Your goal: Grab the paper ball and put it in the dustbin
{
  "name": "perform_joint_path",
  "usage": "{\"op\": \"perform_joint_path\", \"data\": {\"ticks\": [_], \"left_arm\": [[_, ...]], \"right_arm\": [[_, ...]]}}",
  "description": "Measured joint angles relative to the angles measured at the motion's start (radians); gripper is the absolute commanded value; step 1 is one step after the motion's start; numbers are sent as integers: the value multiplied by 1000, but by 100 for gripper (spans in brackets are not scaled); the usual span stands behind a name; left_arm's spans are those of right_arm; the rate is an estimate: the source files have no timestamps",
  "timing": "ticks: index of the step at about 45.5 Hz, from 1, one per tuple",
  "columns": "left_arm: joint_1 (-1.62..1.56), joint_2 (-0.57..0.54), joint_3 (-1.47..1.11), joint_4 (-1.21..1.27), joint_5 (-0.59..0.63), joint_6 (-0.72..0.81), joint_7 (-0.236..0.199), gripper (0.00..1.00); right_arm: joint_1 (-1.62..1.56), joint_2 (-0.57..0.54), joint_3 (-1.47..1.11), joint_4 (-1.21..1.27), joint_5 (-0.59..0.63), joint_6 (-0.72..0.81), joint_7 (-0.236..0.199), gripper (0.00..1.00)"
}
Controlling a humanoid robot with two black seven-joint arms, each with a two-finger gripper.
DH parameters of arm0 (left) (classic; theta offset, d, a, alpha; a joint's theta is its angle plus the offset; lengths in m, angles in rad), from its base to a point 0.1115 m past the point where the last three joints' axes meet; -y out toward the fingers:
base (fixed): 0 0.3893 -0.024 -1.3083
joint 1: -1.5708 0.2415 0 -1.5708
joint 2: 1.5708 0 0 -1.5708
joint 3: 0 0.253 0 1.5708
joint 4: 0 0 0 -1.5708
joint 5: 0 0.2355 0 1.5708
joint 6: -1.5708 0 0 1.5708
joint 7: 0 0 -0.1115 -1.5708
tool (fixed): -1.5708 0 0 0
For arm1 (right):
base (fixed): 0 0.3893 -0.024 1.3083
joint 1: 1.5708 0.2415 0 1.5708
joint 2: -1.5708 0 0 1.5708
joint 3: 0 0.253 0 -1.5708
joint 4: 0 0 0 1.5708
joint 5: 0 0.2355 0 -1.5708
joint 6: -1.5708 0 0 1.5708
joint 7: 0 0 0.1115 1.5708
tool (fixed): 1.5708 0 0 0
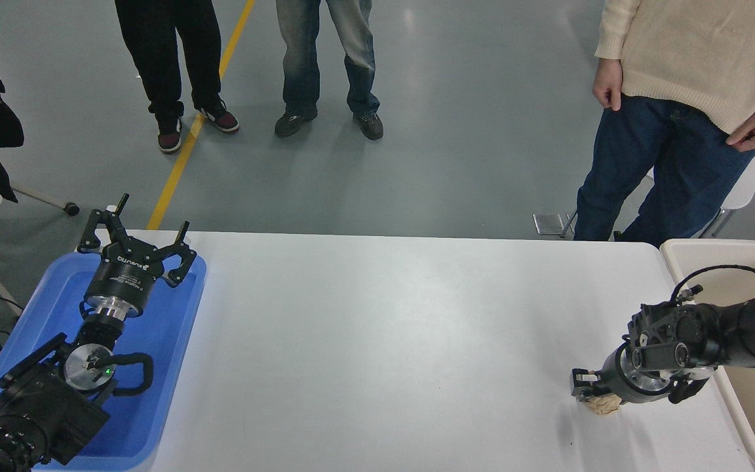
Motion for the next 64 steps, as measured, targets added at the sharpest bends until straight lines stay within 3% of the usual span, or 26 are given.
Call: {"op": "perform_joint_path", "data": {"ticks": [36, 64], "left_arm": [[-1, -1, 0, 0, 0, 0, 0, 100], [-1, -1, 0, 0, 0, -1, 2, 100]], "right_arm": [[106, -96, -10, 123, 26, 47, 0, 0], [662, -205, -74, 358, 81, 500, 2, 0]]}}
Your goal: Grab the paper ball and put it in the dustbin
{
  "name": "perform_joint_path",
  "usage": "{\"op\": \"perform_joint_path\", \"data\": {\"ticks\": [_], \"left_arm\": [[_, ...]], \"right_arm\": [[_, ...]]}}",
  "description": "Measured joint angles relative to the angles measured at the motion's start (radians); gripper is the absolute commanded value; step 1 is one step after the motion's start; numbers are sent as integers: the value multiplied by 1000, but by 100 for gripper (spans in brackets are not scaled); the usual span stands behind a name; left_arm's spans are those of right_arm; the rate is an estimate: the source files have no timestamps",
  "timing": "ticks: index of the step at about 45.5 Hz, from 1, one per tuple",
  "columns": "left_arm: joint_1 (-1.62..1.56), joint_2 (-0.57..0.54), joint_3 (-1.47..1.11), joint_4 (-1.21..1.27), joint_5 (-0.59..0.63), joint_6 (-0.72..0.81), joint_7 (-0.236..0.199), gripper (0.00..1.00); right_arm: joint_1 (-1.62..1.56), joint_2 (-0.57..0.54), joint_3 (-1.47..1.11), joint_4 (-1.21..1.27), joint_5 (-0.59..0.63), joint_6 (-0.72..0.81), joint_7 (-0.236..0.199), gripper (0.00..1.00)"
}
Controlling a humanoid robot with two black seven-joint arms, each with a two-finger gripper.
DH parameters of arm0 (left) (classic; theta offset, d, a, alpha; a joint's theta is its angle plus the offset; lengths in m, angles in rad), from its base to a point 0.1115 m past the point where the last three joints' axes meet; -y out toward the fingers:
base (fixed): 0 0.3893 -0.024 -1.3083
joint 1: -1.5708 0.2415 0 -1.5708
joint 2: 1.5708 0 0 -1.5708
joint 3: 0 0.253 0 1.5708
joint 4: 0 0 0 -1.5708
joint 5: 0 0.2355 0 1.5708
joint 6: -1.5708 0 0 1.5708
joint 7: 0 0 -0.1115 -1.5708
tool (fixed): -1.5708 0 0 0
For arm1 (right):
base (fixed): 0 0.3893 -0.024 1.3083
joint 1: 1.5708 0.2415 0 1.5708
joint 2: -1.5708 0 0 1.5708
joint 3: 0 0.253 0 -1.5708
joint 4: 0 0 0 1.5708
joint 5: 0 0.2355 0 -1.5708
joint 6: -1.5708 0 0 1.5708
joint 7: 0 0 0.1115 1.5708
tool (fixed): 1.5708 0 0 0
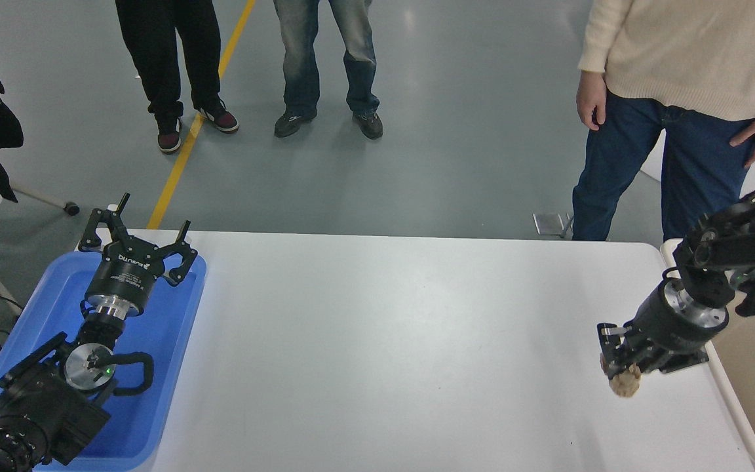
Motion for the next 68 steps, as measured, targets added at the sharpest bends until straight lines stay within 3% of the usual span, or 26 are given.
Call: {"op": "perform_joint_path", "data": {"ticks": [17, 45, 68], "left_arm": [[0, 0, 0, 0, 0, 0, 0, 100], [1, 1, 0, 0, 0, 1, 0, 100], [3, 2, 0, 0, -1, 1, -3, 100]], "right_arm": [[245, -8, -86, 22, 57, 55, 2, 0], [378, -20, -238, 26, 70, 65, 3, 0], [434, -215, -548, 11, 23, 65, 0, 0]]}}
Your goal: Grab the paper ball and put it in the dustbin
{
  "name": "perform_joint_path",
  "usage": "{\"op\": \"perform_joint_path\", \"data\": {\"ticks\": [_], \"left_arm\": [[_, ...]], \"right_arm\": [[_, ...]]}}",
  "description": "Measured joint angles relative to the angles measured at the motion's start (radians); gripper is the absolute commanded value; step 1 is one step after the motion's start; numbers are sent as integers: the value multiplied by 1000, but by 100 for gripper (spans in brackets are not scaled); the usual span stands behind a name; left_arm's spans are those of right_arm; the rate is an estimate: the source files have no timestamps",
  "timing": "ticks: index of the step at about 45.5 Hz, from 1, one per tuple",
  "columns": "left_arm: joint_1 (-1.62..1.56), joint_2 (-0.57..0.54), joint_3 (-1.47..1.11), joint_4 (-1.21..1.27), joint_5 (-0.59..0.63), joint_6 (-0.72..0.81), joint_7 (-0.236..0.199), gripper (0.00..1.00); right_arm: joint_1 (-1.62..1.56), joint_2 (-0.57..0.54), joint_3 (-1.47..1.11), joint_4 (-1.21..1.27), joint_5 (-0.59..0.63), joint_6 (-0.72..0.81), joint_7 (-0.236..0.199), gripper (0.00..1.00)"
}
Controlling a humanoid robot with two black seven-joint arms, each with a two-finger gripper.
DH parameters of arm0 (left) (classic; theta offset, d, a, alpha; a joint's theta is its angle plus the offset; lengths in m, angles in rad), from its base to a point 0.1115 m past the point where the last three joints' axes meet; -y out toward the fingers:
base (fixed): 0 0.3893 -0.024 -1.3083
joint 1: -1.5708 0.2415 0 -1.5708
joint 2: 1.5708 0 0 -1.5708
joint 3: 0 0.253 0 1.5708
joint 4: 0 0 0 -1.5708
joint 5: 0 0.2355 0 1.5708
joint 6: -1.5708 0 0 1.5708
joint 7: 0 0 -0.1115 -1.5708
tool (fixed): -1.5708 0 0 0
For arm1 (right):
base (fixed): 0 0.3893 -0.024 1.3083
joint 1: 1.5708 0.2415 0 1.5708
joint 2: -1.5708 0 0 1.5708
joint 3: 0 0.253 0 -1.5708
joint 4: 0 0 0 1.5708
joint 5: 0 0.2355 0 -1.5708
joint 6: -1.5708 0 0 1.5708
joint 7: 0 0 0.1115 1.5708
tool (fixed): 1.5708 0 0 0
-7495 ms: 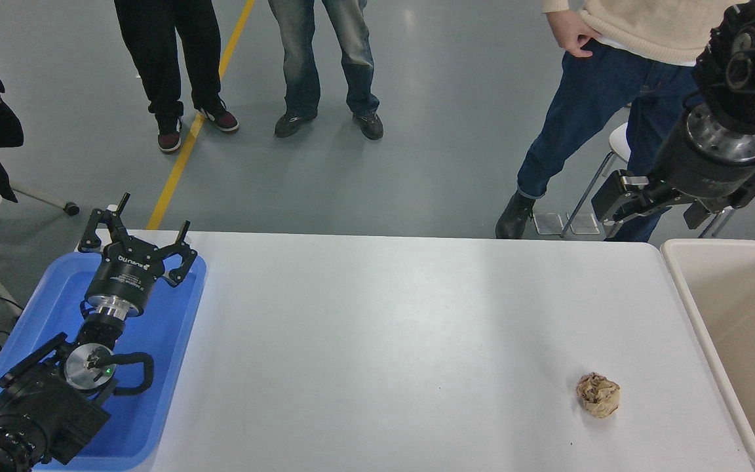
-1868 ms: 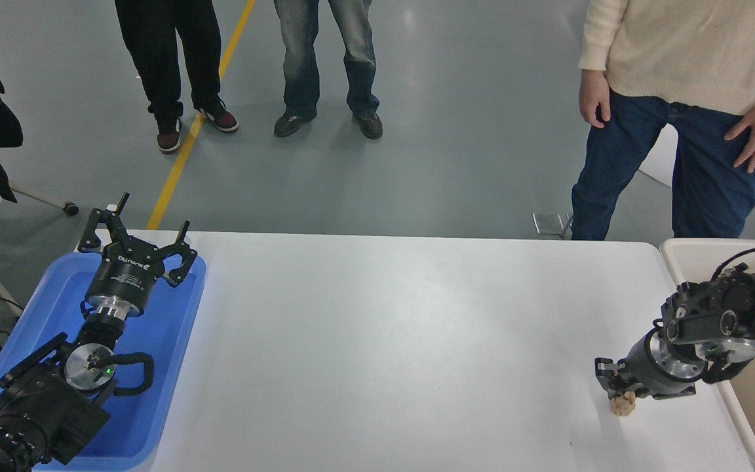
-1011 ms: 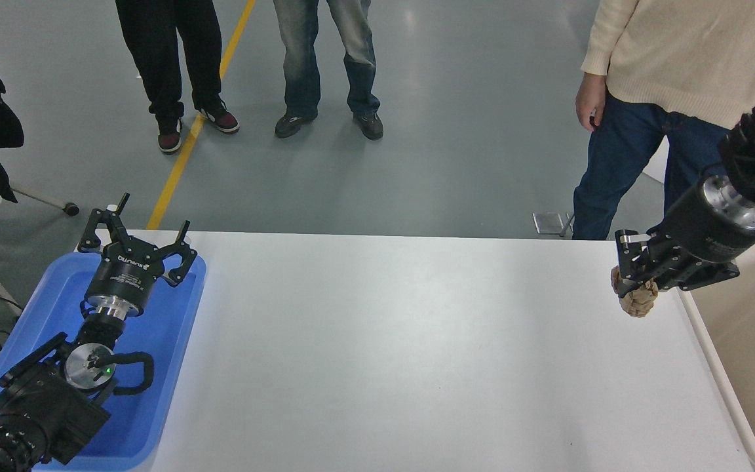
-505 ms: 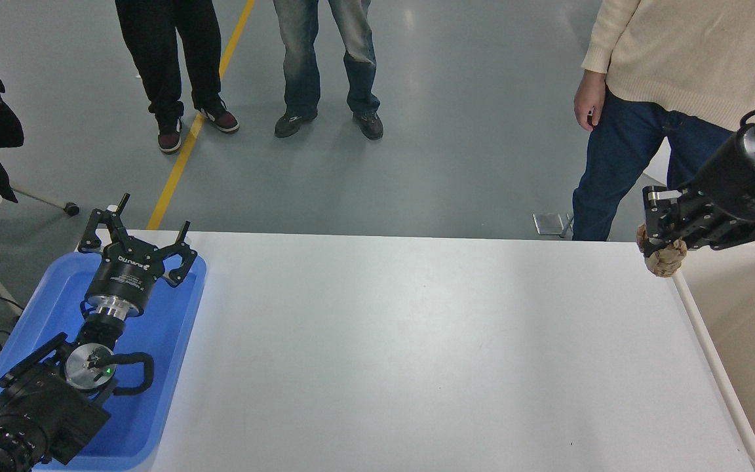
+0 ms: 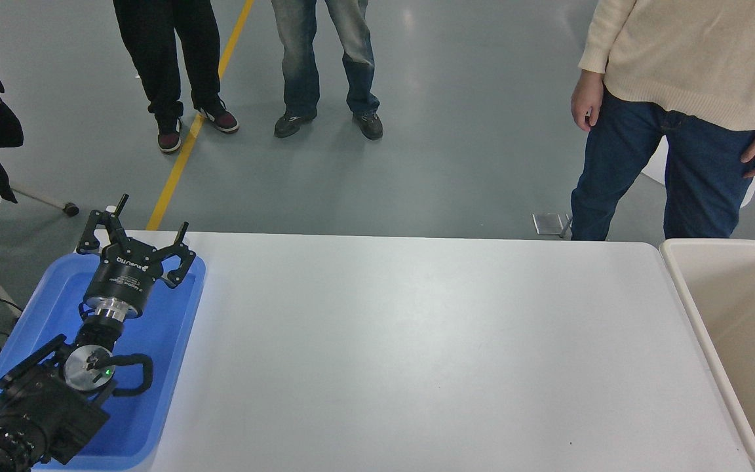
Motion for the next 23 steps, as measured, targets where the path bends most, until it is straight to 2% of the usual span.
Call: {"op": "perform_joint_path", "data": {"ticks": [6, 23], "left_arm": [[0, 0, 0, 0, 0, 0, 0, 100], [0, 0, 0, 0, 0, 0, 0, 100]], "right_arm": [[1, -103, -37, -44, -41, 0, -2, 0], [-217, -211, 60, -204, -88, 0, -2, 0]]}}
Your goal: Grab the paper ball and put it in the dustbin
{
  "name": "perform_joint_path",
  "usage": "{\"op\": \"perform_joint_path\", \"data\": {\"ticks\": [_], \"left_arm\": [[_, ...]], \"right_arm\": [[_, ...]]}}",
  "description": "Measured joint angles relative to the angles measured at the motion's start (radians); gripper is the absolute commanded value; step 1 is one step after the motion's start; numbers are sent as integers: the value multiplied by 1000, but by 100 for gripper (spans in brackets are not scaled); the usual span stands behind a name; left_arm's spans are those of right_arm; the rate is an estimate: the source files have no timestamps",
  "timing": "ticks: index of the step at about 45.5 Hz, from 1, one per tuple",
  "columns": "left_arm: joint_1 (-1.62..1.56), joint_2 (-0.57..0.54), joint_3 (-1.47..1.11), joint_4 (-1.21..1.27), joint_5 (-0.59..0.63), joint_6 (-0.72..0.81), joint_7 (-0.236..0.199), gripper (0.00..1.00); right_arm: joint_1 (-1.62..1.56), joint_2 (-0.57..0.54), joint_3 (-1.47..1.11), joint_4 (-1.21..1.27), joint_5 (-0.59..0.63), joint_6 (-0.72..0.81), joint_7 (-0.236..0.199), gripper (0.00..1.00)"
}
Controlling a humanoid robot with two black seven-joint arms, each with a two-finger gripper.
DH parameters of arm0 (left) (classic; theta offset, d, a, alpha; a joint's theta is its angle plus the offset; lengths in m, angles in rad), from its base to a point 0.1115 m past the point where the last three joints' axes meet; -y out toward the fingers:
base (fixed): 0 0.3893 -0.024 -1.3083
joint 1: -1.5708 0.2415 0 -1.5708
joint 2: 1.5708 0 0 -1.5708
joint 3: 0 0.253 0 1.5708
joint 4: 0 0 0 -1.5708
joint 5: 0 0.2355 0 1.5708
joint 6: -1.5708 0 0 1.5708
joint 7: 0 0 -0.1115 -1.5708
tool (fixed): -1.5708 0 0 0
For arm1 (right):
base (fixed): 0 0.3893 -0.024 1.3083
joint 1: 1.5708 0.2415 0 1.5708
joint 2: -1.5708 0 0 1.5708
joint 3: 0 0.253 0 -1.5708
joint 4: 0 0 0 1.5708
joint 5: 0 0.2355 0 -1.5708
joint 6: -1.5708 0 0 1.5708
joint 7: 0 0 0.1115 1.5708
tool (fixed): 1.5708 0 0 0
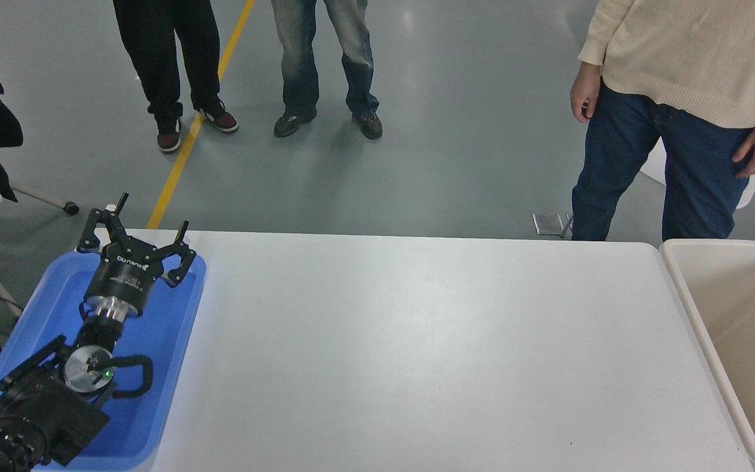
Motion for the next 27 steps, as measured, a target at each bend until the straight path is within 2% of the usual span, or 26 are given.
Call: {"op": "perform_joint_path", "data": {"ticks": [10, 27], "left_arm": [[-1, -1, 0, 0, 1, 0, 1, 100], [-1, -1, 0, 0, 1, 0, 1, 100]], "right_arm": [[-286, -21, 227, -76, -1, -21, 1, 0], [-704, 16, 537, -220, 1, -226, 0, 0]]}}
